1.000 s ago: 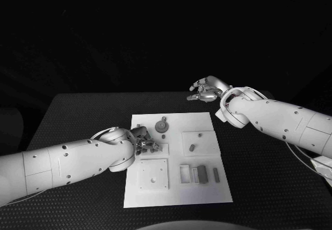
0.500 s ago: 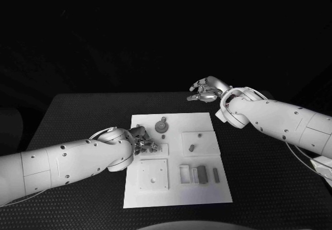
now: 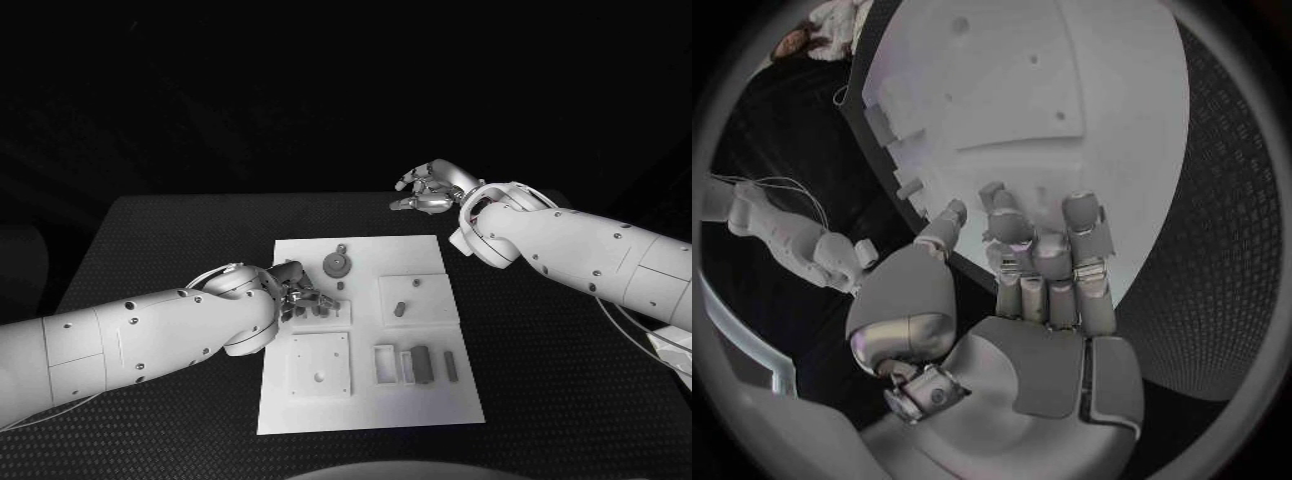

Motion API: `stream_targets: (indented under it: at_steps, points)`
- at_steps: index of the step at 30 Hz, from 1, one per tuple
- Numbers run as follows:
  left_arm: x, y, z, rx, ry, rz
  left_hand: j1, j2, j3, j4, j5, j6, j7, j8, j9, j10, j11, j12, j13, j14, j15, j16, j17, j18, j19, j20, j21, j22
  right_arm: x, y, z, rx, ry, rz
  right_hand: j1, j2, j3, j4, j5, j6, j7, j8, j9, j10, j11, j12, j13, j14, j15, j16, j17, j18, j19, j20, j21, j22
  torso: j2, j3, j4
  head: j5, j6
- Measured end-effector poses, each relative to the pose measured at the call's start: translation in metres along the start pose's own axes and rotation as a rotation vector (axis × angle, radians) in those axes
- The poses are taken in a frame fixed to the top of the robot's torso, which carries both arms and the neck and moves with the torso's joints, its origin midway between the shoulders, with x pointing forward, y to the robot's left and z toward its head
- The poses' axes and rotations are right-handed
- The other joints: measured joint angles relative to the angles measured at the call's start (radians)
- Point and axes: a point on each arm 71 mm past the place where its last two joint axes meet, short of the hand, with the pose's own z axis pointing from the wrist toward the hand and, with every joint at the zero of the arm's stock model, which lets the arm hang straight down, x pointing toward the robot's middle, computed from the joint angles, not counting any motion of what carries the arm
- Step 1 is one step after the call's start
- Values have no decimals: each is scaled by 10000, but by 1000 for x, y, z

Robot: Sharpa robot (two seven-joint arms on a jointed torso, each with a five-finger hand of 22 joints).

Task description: Assemble the parts on the task board

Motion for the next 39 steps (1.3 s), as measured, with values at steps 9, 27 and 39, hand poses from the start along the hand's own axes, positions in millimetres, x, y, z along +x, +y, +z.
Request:
stream_targets:
  at_steps: [9,27,39]
  points:
    - [-14,3,-2,-23,-245,-279,-65,-66,27,80,0,-18,-19,0,12,-4,1,0,1,-31,-26,0,0,60,-57,16,-12,0,0,-1,0,12,-4,-2,0,0,-28,28,0,-11,11,0,1,0,0,0,-8,0,0,0,-1,0,-1,1,0,0,-5,6,-3,15,29]
    - [-138,31,9,-969,-1266,-999,525,629,-132,-443,1,-920,350,-294,-125,-802,339,-362,-194,-559,252,-427,-237,1,-521,159,-658,-15,-5,-9,0,192,-114,-75,0,0,-28,27,0,-10,6,0,-8,1,-1,-1,-7,0,1,0,-9,0,-2,2,0,0,-8,8,4,99,373]
    - [-151,48,31,-1494,-552,-946,596,700,-137,-387,1,-1312,491,-417,-173,-1088,513,-535,-280,-786,445,-621,-332,-73,-753,247,-961,-80,-5,-9,0,200,-117,-75,0,0,-27,27,0,-15,-23,0,-7,1,-1,-1,-16,1,1,0,-8,1,-16,16,1,0,18,-20,-4,116,460]
